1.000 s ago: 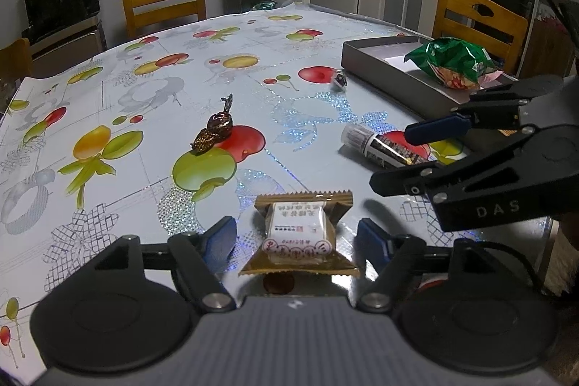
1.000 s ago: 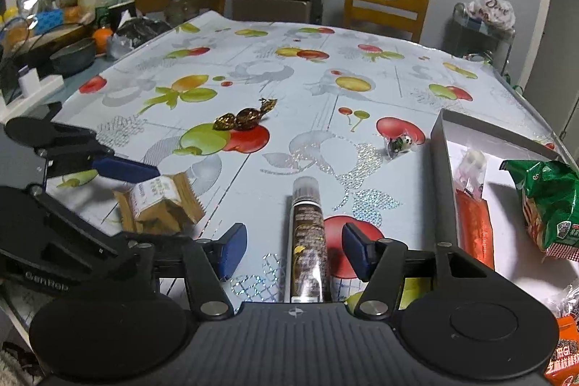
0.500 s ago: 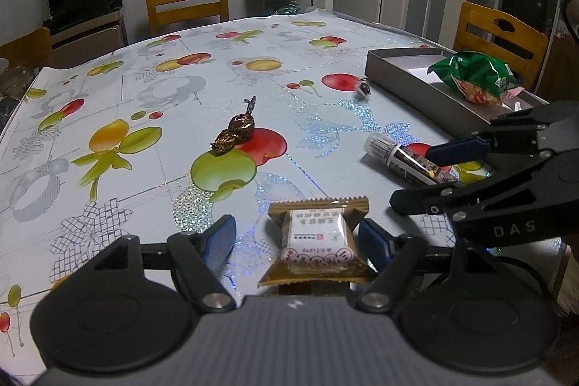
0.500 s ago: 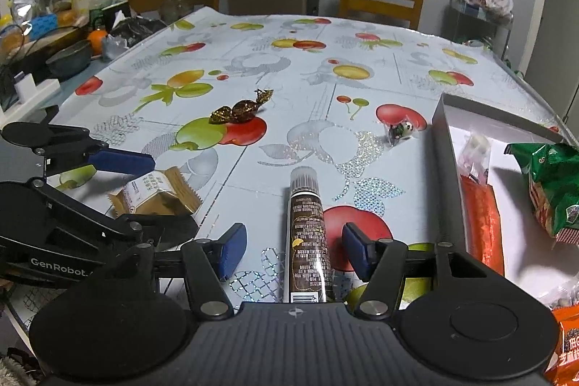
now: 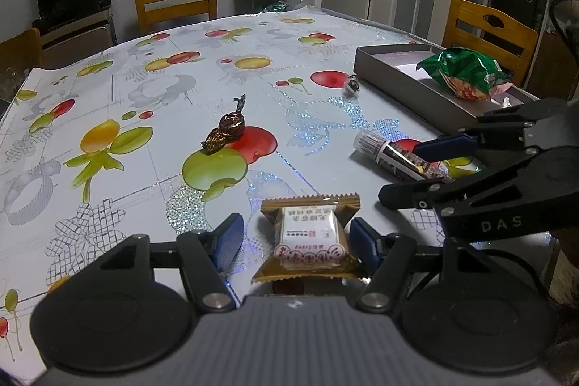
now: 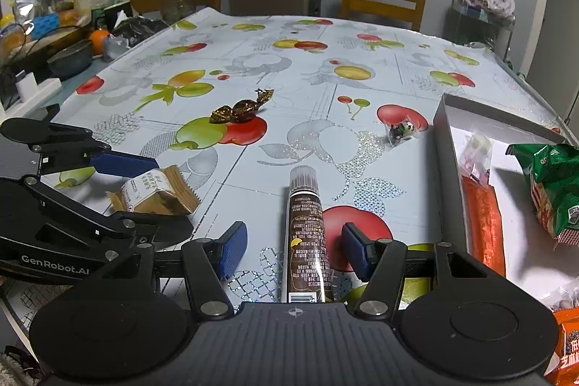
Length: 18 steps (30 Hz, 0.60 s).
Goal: Organize snacks
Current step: 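Lift the cookie with the left gripper while the right lifts the brown tube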
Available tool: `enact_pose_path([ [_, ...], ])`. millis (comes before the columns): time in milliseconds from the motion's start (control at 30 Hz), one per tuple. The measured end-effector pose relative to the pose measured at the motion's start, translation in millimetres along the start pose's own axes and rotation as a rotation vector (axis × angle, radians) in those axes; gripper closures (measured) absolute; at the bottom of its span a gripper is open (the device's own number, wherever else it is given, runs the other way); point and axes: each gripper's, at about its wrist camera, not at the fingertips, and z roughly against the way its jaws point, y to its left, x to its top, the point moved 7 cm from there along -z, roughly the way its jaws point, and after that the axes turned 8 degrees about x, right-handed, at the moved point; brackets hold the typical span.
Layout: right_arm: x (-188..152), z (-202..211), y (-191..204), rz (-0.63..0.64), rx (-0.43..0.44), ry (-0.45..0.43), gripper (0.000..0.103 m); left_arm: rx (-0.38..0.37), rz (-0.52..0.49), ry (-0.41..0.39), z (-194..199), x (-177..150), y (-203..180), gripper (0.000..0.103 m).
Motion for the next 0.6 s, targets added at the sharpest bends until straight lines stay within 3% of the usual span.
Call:
enact_pose_path([
  [100, -1.0, 1.0, -0.1, 0.002, 0.001, -0.007, 0.054, 0.001, 0.0, 0.001, -0.2, -0.3, 0.6, 0.037],
  [167, -1.1, 1.5, -0.3, 0.002, 0.002, -0.011, 0.063, 0.006, -0.003, 0.006, -0.5, -1.6, 1.8, 0.027],
  [267, -1.4, 2.2, -1.9, -0.001, 0.001, -0.017, 0.067, 0.013, -0.005, 0.013, -0.2, -5.3, 3.5, 0.014],
  [600, -2.9, 3.4, -4.2, -0.005, -0.004, -0.032, 0.073, 0.048, 0.005, -0.004, 3.1, -9.6, 4.0, 0.01],
])
